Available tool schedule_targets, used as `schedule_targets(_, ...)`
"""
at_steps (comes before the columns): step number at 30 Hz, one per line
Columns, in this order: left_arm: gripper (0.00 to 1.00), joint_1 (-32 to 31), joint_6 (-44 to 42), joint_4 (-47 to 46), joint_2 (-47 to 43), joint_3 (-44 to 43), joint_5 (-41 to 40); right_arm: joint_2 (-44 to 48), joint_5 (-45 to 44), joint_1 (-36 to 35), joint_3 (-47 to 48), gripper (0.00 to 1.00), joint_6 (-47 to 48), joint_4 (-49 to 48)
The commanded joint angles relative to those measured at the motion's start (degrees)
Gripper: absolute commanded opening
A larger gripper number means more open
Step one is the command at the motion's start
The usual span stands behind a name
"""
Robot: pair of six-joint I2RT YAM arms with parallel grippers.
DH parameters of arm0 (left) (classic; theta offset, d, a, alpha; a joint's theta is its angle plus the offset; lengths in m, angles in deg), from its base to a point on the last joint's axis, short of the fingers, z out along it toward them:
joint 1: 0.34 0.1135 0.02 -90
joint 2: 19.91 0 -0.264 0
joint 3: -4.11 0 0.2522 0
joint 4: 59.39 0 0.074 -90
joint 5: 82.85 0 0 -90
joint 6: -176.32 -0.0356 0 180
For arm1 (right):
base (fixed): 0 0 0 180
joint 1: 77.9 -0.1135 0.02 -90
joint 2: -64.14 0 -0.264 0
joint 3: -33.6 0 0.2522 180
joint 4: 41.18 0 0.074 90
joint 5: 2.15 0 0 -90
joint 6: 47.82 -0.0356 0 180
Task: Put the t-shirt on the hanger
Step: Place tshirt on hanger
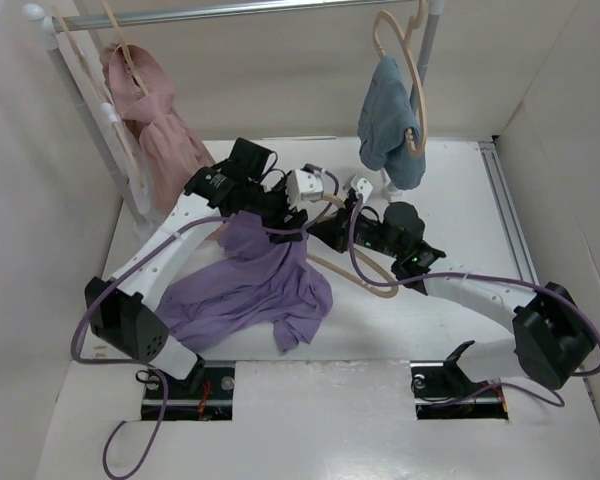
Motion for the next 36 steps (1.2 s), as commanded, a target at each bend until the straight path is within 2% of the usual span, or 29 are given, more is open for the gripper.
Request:
schedule_targets(1,0.61,-1.5,-8.7,4.8,-7.2,4.0,-0.3,-0.5,-2.5,1.9,0.7,0.00,1.5,-8.5)
schedule_targets(5,0.62,-1.5,-7.0,-2.8,-11.2,6.6,-6.9,-3.1,-1.0,1.9,0.1,0.00,2.2,-11.9)
schedule_targets(9,0.89,-1.5,-7.7,-9.2,-15.1,8.5,-10.6,-3.9,1.1,1.9,0.1,0.00,2.7,-13.1)
schedule_targets(10,1.00,-1.5,-10.1,-9.8,-15.8,9.4,-10.6,-3.9,1.1,1.9,-0.4,0.00,2.7,-13.1)
schedule_targets(17,1.00,-1.5,-15.0,-11.0,-17.5,12.1,-10.1,-3.4,3.3,1.9,0.1,0.00,4.5,-11.3)
schedule_targets(21,1.00,-1.5,-21.8,-7.0,-13.2,12.8,-10.9,-2.2,4.5,1.9,0.1,0.00,5.0,-10.1)
schedule_targets(25,1.00,-1.5,-22.5,-5.5,-8.0,12.2,-12.8,-0.3,5.7,1.9,0.1,0.00,6.6,-8.7)
schedule_targets(30,0.84,-1.5,-26.3,1.3,-4.7,11.0,-9.9,2.0,4.7,1.9,0.1,0.00,7.3,-7.3)
schedule_targets(31,0.71,-1.5,-26.8,2.3,-3.9,11.0,-9.1,2.8,4.7,1.9,-0.4,0.00,7.9,-7.3)
schedule_targets(32,0.62,-1.5,-26.8,3.5,-3.9,11.0,-7.6,3.4,4.7,1.9,-0.4,0.00,7.9,-7.3)
schedule_targets(35,0.40,-1.5,-27.3,4.1,-3.9,11.5,-4.4,3.4,4.7,1.9,-0.4,0.00,7.9,-7.3)
schedule_targets(36,0.38,-1.5,-27.3,4.1,-3.9,12.1,-3.7,3.9,4.7,1.9,-0.4,0.00,7.9,-7.3)
